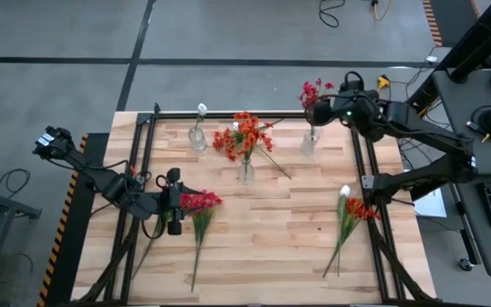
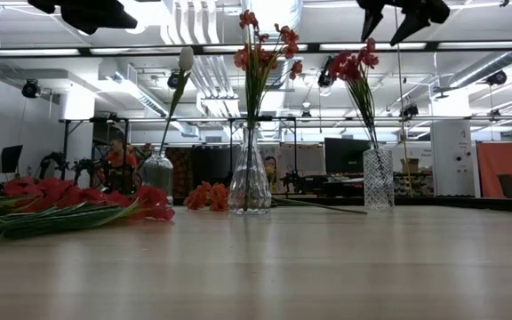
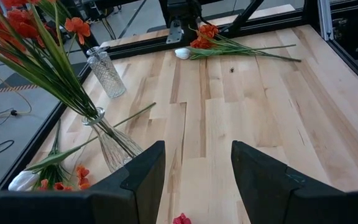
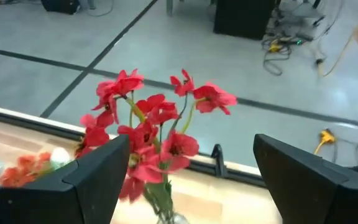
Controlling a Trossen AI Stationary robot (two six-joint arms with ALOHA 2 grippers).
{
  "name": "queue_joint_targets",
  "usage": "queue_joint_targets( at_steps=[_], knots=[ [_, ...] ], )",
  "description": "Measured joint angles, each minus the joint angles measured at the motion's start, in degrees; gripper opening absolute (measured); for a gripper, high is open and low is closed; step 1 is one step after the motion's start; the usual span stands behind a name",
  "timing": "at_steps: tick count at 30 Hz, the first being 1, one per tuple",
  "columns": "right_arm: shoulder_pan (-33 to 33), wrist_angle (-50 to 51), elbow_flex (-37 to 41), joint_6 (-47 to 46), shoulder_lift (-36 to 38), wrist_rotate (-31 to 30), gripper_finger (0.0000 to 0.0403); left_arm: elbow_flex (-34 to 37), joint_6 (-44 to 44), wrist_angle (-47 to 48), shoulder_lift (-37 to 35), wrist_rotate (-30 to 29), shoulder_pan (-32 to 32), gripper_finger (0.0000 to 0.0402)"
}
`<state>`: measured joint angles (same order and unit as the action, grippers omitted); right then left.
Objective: Sort flowers into vase by color
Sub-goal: Put the top white tulip into the top left transparent vase
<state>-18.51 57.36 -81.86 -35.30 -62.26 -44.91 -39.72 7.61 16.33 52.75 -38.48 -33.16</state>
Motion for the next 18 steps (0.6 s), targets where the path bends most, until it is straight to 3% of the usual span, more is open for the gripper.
queue_joint_targets(
  at_steps=[9, 13, 18],
  knots=[
    [4.3, 12.8, -5.2, -10.0, 0.1, 11.7, 0.0331, 0.0, 0.5, 0.0, 0.0, 0.0, 0.0, 0.0167],
    [9.8, 20.8, -3.4, -17.3, -1.2, 14.2, 0.0325, 0.0, 0.8, 0.0, 0.0, 0.0, 0.0, 0.0167],
    [18.0, 21.0, 1.4, -20.3, -4.0, 19.3, 0.0325, 0.0, 0.8, 0.0, 0.0, 0.0, 0.0, 0.0167]
  ],
)
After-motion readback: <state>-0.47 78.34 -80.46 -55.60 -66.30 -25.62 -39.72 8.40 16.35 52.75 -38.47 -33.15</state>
